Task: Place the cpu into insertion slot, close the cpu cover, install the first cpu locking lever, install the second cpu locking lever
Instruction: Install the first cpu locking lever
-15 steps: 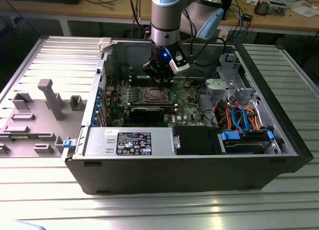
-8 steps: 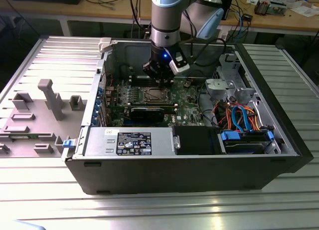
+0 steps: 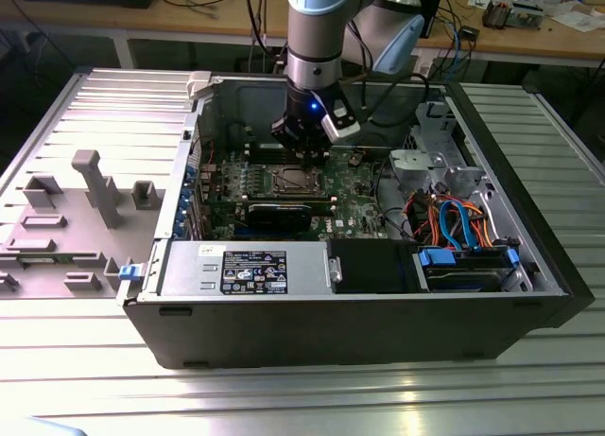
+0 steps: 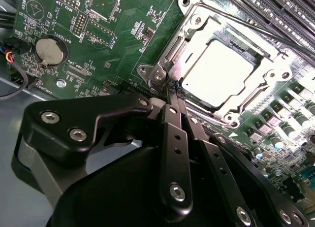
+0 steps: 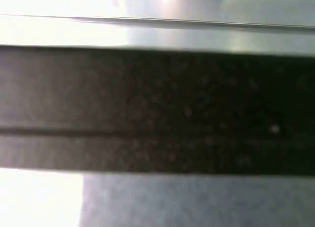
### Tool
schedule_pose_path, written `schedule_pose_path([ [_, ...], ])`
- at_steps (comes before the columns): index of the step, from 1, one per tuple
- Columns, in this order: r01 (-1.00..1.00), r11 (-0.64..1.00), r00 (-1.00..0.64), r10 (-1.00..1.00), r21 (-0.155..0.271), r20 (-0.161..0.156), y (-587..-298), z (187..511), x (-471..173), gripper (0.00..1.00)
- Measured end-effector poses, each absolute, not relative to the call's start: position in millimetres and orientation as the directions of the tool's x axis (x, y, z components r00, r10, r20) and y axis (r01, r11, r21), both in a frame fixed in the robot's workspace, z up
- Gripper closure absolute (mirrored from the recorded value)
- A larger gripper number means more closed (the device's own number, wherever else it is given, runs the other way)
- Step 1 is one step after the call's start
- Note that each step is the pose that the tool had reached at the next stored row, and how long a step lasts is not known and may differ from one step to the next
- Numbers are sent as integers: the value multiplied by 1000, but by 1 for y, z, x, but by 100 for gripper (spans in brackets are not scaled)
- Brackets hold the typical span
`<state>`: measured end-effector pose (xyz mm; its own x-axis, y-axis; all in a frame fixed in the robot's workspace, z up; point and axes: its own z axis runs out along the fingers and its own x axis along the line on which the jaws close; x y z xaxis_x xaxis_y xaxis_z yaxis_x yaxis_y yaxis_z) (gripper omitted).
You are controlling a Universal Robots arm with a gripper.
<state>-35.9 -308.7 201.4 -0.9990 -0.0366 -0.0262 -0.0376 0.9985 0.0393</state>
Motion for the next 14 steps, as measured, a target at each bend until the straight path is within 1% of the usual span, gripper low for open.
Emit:
schedule_pose_path([
  [6, -38, 998, -999, -37, 42, -26, -309, 201, -36, 89],
  [11, -38, 997, -999, -36, 66, -28, -309, 202, -36, 89],
  [14, -38, 997, -999, -36, 67, -27, -309, 206, -36, 89],
])
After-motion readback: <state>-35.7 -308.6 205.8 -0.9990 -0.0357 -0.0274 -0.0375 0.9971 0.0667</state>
